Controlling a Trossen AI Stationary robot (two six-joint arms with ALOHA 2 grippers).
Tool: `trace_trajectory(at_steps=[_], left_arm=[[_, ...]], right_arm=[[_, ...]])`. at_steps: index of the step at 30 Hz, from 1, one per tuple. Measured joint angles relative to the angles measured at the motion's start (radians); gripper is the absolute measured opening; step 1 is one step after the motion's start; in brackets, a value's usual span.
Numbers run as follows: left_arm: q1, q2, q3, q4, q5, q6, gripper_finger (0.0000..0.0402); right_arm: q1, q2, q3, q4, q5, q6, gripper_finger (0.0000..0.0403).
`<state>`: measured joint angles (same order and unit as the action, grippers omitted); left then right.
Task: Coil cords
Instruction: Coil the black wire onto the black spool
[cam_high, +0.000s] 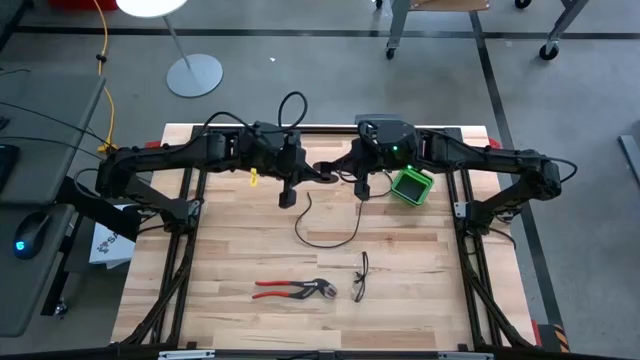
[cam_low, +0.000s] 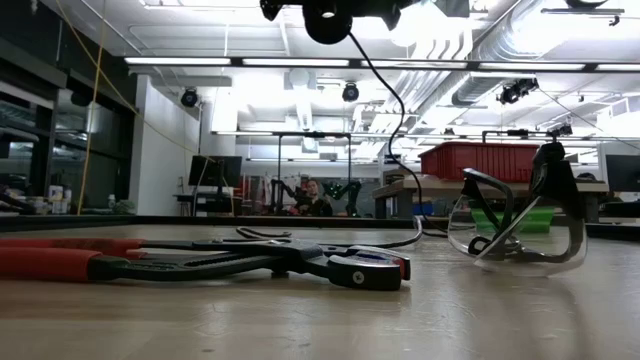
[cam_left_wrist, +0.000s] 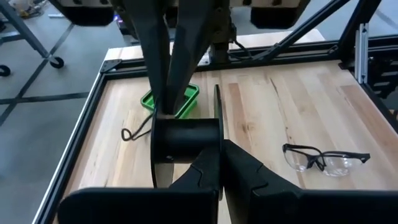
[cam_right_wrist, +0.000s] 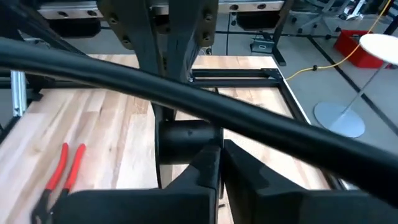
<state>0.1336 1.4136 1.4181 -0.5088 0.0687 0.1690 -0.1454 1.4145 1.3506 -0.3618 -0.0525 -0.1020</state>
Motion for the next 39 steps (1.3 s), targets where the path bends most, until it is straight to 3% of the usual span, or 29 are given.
trace_trajectory(at_steps=[7,14,18,21,24,31,34,39], left_arm=[[0.001,-0.005,0.0,0.006,-0.011,0.0,0.001],[0.001,-0.05,0.0,-0.067,-0.04,-0.021,0.0074],[0.003,-0.108,0.0,-0.15,-0.059,-0.095,0.0112],[0.012,-0.152,-0.003,-0.199,-0.054,-0.234,0.0132],[0.012,-0.21,-0.085,-0.105,-0.049,-0.336,0.0141],[0.03,-0.302,-0.4,0.389,-0.076,-0.518,0.0145],[0.032,-0.305,-0.443,0.54,-0.093,-0.542,0.0145],[0.032,-0.297,-0.444,0.604,-0.09,-0.516,0.0145]], right_arm=[[0.004,-0.001,0.0,-0.001,0.018,0.102,0.0002],[-0.015,0.0,0.022,-0.039,0.018,0.09,0.0001],[-0.046,0.0,0.054,-0.069,0.019,0.06,0.0001],[-0.072,0.0,0.076,-0.055,-0.003,0.066,0.0],[-0.091,0.0,0.081,-0.008,-0.064,0.094,0.0],[-0.104,0.0,0.081,0.051,-0.11,0.128,0.0],[-0.104,0.009,0.081,0.105,-0.118,0.14,0.0],[-0.104,0.041,0.081,0.167,-0.124,0.157,0.0]])
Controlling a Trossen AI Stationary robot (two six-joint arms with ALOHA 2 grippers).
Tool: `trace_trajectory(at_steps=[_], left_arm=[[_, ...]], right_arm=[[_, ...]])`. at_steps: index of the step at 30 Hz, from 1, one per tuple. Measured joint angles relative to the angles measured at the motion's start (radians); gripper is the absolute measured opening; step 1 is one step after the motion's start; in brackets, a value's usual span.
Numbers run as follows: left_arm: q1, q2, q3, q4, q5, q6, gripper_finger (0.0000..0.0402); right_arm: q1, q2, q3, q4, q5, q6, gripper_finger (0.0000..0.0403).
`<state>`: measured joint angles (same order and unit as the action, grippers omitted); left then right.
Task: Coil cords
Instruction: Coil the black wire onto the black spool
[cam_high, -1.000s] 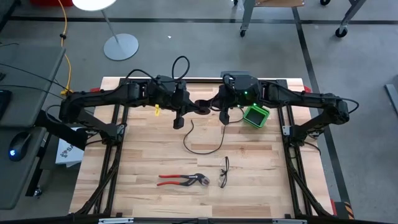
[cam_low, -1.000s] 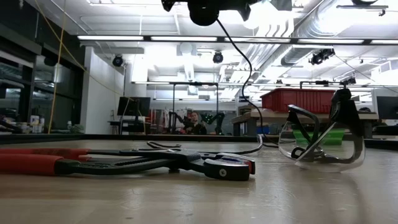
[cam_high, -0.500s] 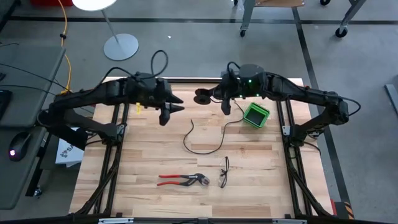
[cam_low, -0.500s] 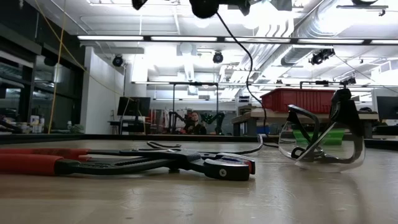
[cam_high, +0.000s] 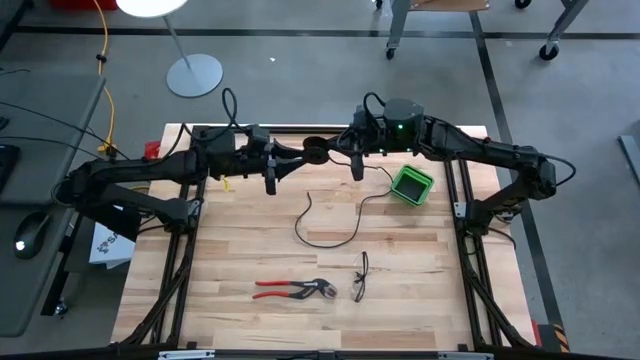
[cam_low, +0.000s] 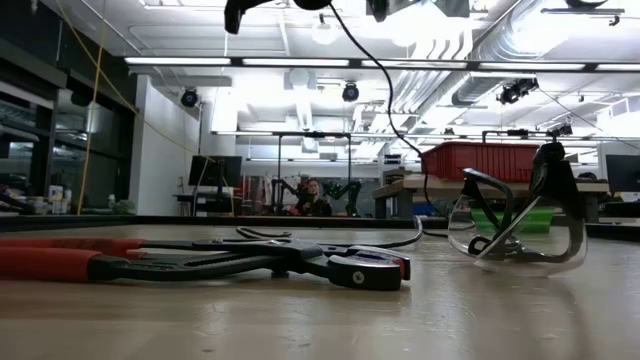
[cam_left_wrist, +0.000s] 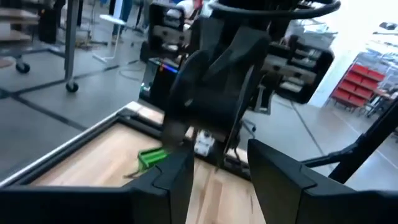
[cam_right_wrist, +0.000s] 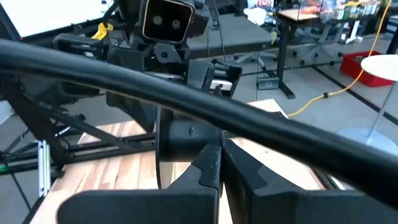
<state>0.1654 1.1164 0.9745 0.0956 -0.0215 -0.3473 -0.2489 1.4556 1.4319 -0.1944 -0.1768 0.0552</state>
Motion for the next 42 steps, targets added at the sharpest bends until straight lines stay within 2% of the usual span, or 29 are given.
trace_trajectory(at_steps=[11,14,20,28,30,33,36,38,42], left_arm=[[0.0,0.0,0.0,0.032,0.065,-0.008,0.0136],[0.0,-0.001,0.0,0.033,0.065,-0.008,0.0108],[0.013,0.0,0.0,0.039,0.066,-0.021,0.0012],[0.047,-0.004,0.0,0.075,0.114,-0.125,0.0002],[0.056,-0.014,0.002,0.08,0.12,-0.151,0.0002],[0.079,-0.038,0.025,0.077,0.116,-0.192,0.0001],[0.108,-0.057,0.061,0.061,0.119,-0.248,0.0001],[0.129,-0.06,0.094,0.042,0.121,-0.316,0.0001],[0.168,-0.046,0.18,0.015,0.12,-0.515,0.0001]], right_arm=[[0.001,0.009,0.0,0.05,-0.013,0.019,0.0],[0.001,0.009,0.0,0.05,-0.016,0.019,0.0],[0.001,0.009,0.0,0.05,-0.017,0.025,0.0],[0.001,0.004,0.0,0.053,-0.006,0.069,0.0003],[0.0,-0.005,0.0,0.051,0.001,0.068,0.0017],[-0.012,-0.028,0.012,-0.003,0.027,0.056,0.0058],[-0.02,-0.048,0.069,-0.132,0.119,-0.021,0.0109],[-0.022,-0.05,0.118,-0.233,0.186,-0.068,0.0138],[-0.023,-0.051,0.185,-0.361,0.174,-0.116,0.0166]])
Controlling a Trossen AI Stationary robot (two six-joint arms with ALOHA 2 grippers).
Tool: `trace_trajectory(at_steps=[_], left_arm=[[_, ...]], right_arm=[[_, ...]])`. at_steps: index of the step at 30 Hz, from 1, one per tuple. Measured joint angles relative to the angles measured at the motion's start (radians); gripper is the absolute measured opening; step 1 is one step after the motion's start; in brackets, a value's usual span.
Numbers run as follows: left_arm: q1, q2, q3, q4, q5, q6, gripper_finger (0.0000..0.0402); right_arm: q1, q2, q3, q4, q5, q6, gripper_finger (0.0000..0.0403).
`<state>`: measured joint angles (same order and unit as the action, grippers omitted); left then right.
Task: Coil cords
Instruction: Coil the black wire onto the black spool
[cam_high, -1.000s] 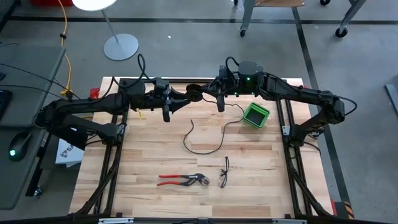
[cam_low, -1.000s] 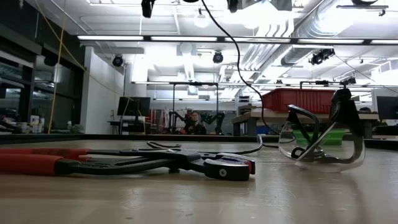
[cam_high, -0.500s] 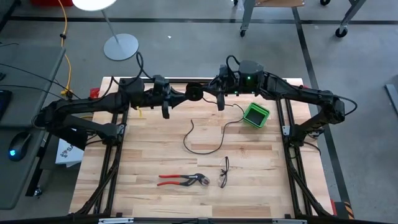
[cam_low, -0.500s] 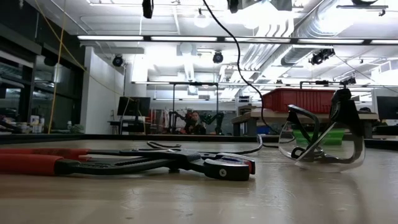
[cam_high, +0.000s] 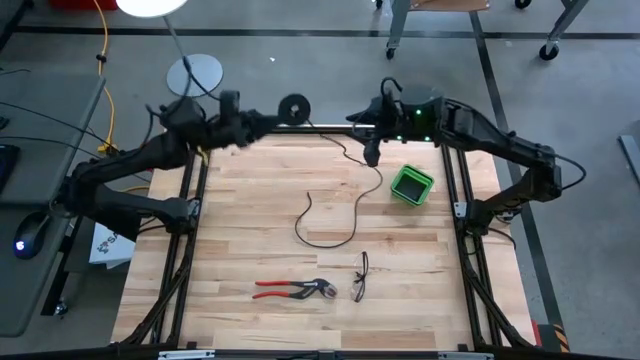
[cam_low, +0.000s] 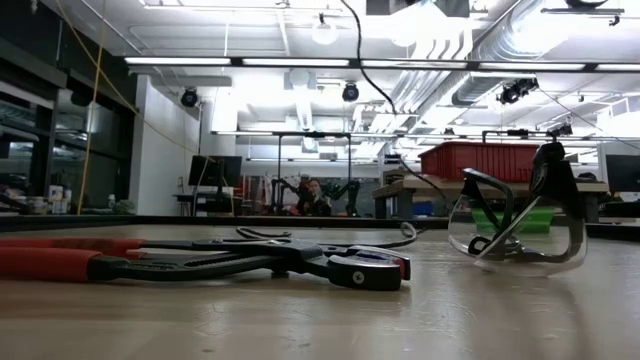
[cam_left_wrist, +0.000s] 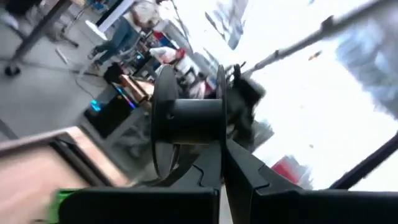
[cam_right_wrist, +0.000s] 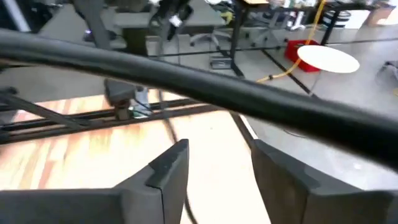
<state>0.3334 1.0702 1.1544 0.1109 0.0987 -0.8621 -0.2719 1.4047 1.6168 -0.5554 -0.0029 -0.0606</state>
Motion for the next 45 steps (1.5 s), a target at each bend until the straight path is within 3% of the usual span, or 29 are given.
trace_trajectory(at_steps=[4,9,17,28,37,45], left_arm=[[0.031,0.039,0.081,-0.012,-0.003,-0.23,0.0001],[0.058,0.077,0.162,-0.012,-0.005,-0.374,0.0001],[0.059,0.118,0.216,-0.037,-0.016,-0.365,0.0],[0.059,0.12,0.222,-0.039,-0.046,-0.366,0.0],[0.059,0.12,0.222,-0.039,-0.062,-0.365,0.0],[0.059,0.12,0.222,-0.038,-0.065,-0.365,0.0]], right_arm=[[0.028,0.002,-0.006,0.037,-0.025,0.007,0.0167],[0.063,0.005,-0.065,0.28,0.026,0.005,0.0154],[0.078,0.031,-0.077,0.429,0.114,-0.011,0.0128],[0.098,0.053,-0.077,0.385,0.261,-0.1,0.0096],[0.118,0.051,-0.077,0.306,0.324,-0.123,0.006],[0.125,0.066,-0.077,0.348,0.307,-0.057,0.0036]])
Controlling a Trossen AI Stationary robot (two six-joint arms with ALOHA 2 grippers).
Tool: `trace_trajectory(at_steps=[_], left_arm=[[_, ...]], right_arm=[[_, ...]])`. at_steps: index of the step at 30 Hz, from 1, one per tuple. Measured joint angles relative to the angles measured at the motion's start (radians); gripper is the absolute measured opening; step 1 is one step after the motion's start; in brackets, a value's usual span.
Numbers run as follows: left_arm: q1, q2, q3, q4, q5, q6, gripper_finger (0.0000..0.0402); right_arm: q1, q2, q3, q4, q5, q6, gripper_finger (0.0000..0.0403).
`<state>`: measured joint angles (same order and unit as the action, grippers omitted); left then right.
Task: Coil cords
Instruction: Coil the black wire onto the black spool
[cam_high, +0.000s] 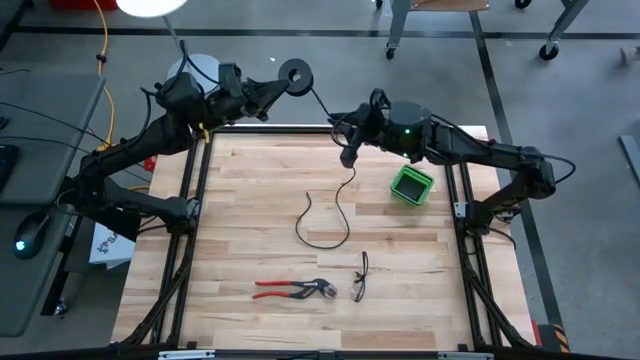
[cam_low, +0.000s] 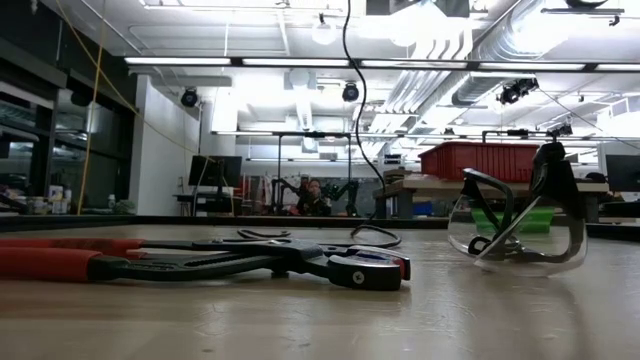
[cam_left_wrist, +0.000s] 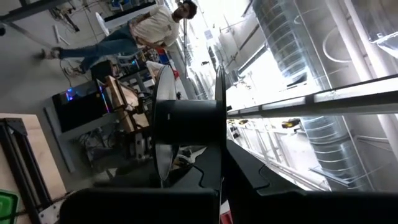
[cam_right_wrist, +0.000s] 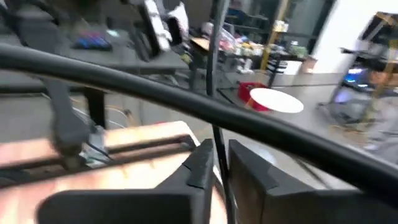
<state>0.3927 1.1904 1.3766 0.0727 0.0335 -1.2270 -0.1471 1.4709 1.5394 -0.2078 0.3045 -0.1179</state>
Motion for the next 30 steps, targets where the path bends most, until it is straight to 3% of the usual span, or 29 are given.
trace_trajectory(at_steps=[3,15,20,30], left_arm=[[0.0,0.0,0.0,0.001,-0.007,-0.007,0.0],[-0.061,0.0,0.0,0.005,0.005,-0.168,0.0],[-0.126,0.0,0.0,0.005,0.007,-0.218,0.0],[-0.226,-0.031,0.001,0.002,-0.033,-0.257,0.0]], right_arm=[[0.031,0.029,0.0,0.105,-0.059,0.013,0.0008],[0.08,0.21,0.035,0.477,-0.128,0.013,0.0002],[0.068,0.295,0.147,0.506,-0.206,0.008,0.0002],[0.054,0.389,0.323,0.446,-0.212,-0.071,0.0001]])
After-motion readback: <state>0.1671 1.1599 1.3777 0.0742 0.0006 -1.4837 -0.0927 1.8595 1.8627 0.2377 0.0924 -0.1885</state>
